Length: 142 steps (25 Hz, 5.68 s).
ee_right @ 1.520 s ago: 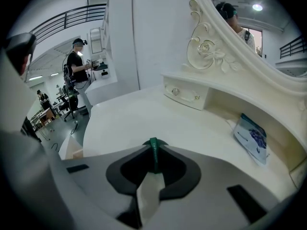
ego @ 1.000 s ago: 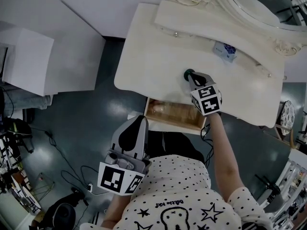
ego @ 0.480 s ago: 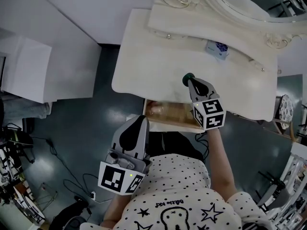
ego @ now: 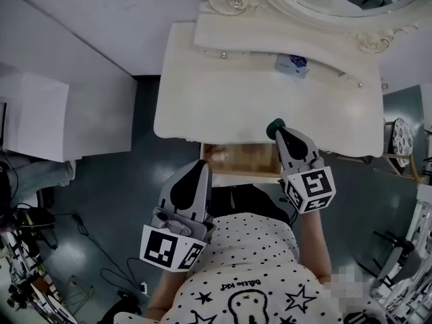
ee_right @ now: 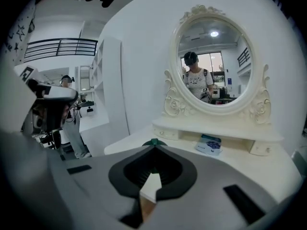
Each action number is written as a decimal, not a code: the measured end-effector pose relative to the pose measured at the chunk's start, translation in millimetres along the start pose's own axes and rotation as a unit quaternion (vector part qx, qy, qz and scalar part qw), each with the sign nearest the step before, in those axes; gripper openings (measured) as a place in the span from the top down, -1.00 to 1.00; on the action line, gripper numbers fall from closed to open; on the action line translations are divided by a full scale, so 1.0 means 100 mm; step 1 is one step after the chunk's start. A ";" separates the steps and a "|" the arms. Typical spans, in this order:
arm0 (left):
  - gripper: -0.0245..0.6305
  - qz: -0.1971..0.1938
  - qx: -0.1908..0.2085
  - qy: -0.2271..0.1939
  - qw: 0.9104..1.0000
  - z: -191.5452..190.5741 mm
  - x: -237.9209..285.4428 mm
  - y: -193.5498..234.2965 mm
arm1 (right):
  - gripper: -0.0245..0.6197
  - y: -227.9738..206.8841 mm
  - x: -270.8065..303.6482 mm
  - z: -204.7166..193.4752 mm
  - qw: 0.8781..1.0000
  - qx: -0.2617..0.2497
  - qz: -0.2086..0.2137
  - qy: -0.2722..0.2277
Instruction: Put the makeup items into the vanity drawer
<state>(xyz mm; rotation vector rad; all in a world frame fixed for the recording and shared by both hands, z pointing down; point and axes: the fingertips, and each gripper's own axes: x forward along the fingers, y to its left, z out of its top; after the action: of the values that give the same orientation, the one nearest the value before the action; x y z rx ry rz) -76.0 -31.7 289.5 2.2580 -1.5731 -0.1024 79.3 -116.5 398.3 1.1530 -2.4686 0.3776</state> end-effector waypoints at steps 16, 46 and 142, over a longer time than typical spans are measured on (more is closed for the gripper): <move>0.93 -0.018 0.016 0.010 1.000 -0.05 0.02 -0.05 | 0.90 0.20 -0.77 -0.12 0.998 0.031 -0.039 -0.027; 0.94 -0.020 0.013 0.024 0.999 -0.14 -0.11 -0.12 | 0.90 0.39 -1.00 -0.23 0.997 0.060 -0.035 -0.027; 0.93 0.050 -0.054 0.056 0.996 -0.89 0.09 0.17 | 0.70 0.47 0.87 -2.42 0.938 -0.131 0.129 0.295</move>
<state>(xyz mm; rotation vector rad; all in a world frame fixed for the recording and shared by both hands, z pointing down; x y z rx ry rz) -63.3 -21.0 378.8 2.0625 -1.5782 -0.0314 48.3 -49.5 649.1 0.5053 -2.0490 0.3843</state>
